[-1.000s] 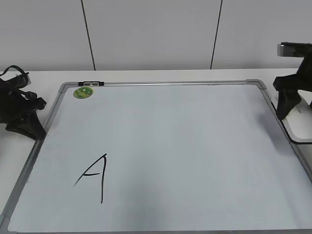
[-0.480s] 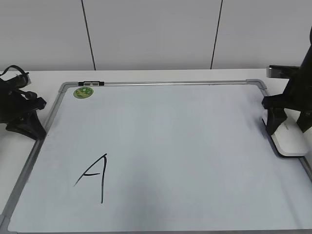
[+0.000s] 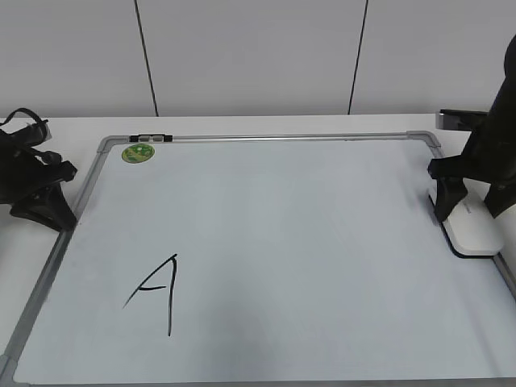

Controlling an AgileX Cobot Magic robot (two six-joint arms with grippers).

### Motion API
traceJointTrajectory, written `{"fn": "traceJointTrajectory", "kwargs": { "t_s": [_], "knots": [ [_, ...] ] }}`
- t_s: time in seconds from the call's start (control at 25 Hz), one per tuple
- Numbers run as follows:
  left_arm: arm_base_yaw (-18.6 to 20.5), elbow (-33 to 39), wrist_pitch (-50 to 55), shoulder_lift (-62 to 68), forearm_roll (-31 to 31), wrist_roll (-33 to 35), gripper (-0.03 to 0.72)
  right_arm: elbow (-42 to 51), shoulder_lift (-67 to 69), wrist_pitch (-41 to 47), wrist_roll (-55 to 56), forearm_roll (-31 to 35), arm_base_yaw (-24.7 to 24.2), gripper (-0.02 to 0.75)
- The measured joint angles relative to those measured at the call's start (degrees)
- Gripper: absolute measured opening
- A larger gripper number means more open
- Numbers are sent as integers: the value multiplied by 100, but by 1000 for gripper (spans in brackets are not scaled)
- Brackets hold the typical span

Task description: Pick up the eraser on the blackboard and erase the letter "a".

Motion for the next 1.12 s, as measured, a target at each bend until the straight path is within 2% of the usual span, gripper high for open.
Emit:
{"fn": "traceJointTrajectory", "kwargs": {
  "t_s": [0.2,0.48,0.64,0.76,0.88,1.12],
  "knots": [
    [0,0,0,0,0,0,36,-24,27,-15,-45,111,0,636],
    [0,0,0,0,0,12,76,-790,67,474,-67,98,0,648],
    [0,0,22,0,11,25,189,-1392,53,507,-71,98,0,648],
    [0,-45,99,0,44,25,307,-1510,-146,533,-71,118,0,648],
    [0,-258,319,-118,123,2,393,-1530,-500,556,-71,118,0,640],
    [0,-882,1180,-603,460,-391,436,-1485,-1294,590,-80,118,0,627]
  ]
}}
